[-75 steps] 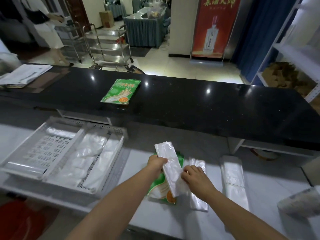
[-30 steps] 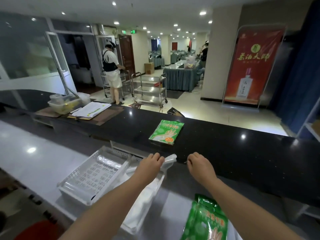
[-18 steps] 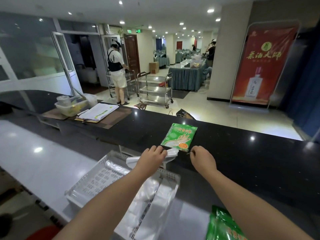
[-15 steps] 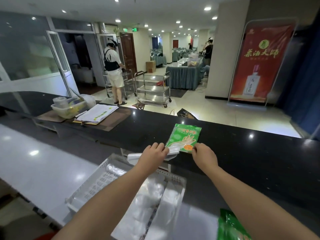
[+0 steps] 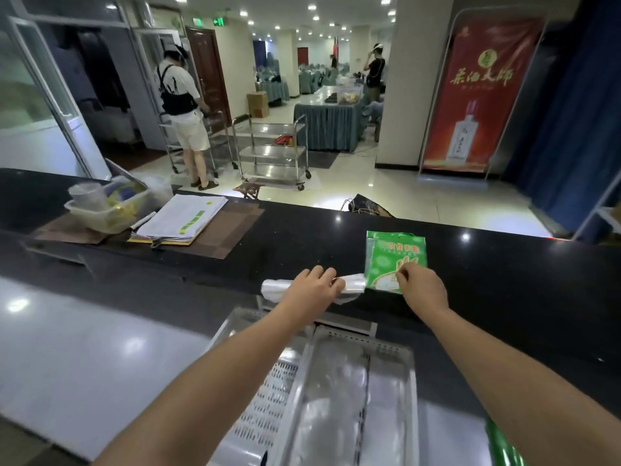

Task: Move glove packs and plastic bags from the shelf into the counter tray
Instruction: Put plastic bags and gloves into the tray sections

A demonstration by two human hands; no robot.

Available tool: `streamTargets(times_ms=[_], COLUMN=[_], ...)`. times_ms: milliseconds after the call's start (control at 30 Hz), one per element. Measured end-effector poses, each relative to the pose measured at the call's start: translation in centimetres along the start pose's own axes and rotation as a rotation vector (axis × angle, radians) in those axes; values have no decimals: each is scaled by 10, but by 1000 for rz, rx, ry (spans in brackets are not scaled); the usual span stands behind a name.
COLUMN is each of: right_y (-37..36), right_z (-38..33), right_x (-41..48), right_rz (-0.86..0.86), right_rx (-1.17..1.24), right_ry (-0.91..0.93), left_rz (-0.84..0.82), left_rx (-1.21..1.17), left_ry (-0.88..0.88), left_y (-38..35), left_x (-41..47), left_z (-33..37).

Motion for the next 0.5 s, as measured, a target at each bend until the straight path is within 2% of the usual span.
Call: streamTargets(times_ms=[100,200,367,500], right_y=[-2,-11,-29,-44], right_z=[-24,-40,-33,-27], right_x=[-32,-73,-129,-175], right_rz=[-26,-128,-201,-104], right_rx=[129,123,8,-94], right_ry=[212,444,539,541], left_rz=[-5,-19,-21,-94], left_rx=[0,-6,-12,-71], left_ry=[-20,-27,-31,-48], left_y=[-4,-4,4,6], left_x=[-11,-25,-60,-89], left_z=[2,11,43,76])
Point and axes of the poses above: each hand's wrist, its own x-axis towards the middle knuckle, its own y-axis out of the back of the hand, z = x × y, the point moved 4 cm from there along x, towards the middle knuckle, and after that the axes turned 12 degrees about -y, right-handed, at the moved point
